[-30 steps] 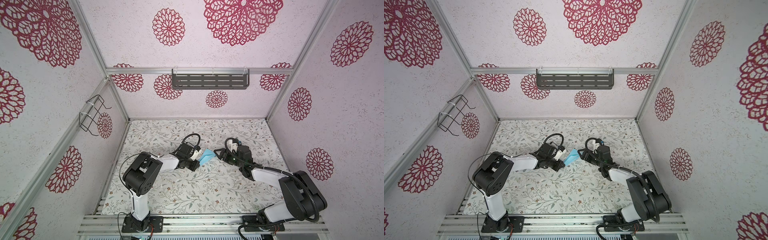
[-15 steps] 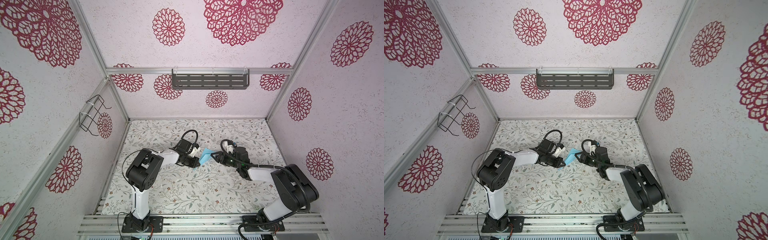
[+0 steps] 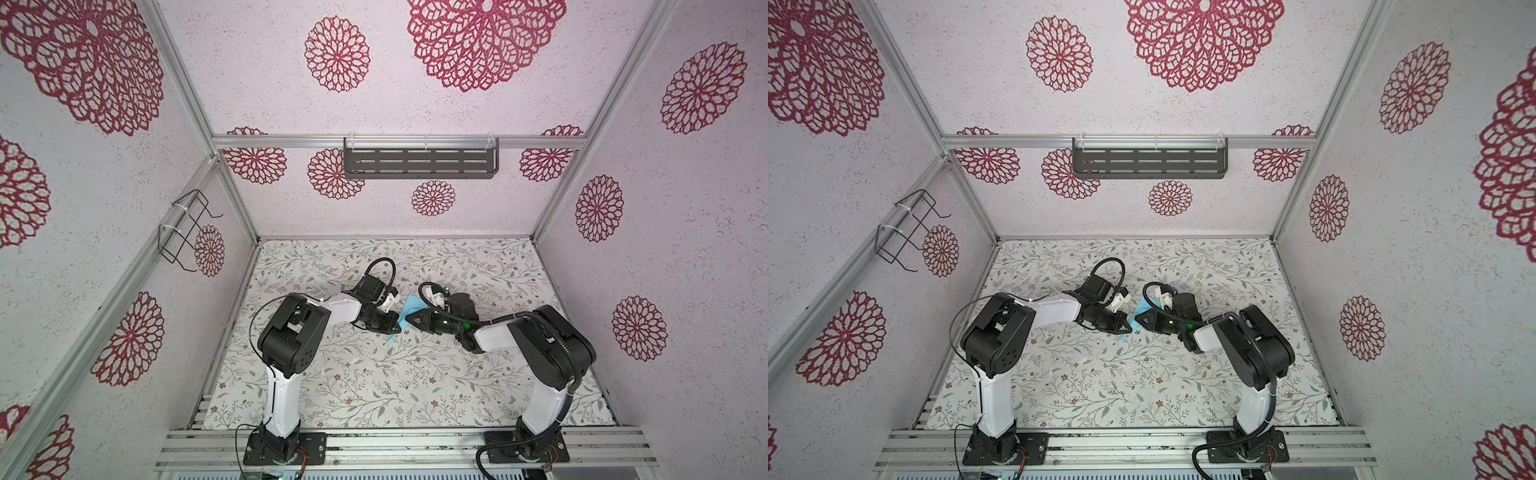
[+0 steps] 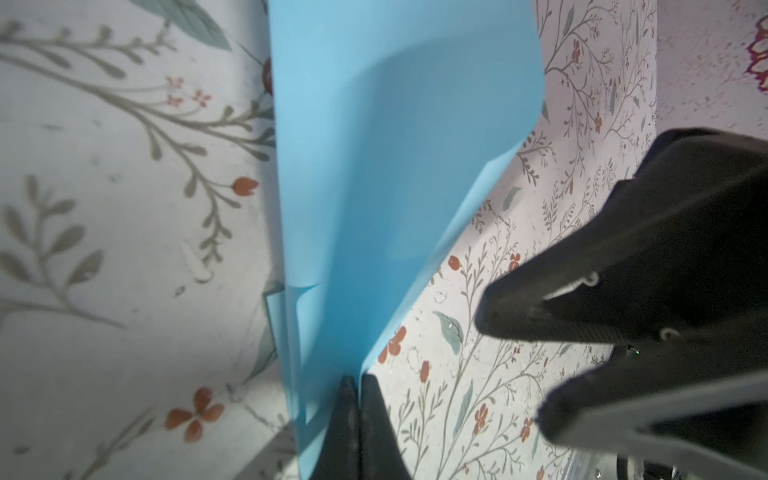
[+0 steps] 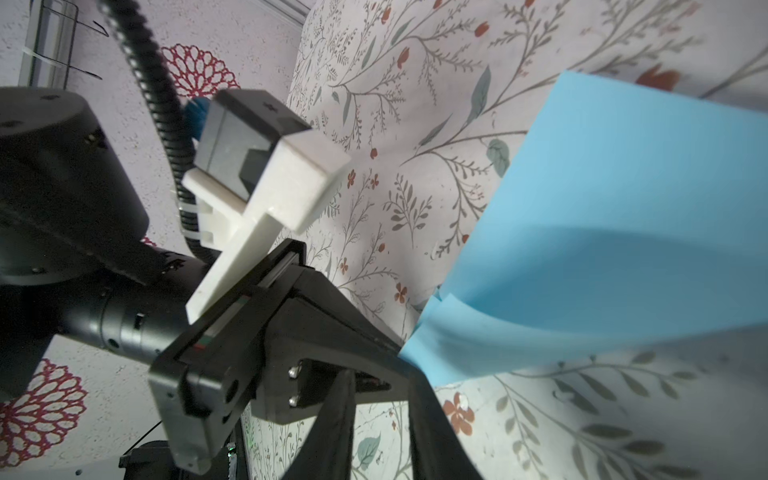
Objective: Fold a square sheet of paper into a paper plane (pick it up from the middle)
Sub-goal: 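Bring the right gripper back to pinch the sheet's edge beside the left gripper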
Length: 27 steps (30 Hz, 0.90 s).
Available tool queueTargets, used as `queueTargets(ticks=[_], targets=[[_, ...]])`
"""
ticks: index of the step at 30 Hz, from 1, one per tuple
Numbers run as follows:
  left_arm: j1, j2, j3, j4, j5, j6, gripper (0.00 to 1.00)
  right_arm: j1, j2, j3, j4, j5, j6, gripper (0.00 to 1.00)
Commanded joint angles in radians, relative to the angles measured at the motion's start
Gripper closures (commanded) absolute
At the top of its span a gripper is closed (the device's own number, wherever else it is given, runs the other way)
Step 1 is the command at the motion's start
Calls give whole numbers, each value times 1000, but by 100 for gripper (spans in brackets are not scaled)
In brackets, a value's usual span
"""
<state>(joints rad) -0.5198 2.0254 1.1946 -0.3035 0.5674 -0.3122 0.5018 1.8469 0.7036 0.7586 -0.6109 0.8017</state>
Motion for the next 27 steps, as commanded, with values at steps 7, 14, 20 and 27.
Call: queueTargets(ticks=[7,14,20,27], targets=[[14,23,-32,3,-7,-28,99,1,67,81,18,-68,-55,73],[16,22,-50,19,-16,-24,88,2,108,115,7,-74,-56,73],[17,29,-50,11,-39,-26,88,2,130,129,8,-81,-53,73],[25,44,-41,-26,-71,-62,94,-2,91,106,27,-116,-68,73]])
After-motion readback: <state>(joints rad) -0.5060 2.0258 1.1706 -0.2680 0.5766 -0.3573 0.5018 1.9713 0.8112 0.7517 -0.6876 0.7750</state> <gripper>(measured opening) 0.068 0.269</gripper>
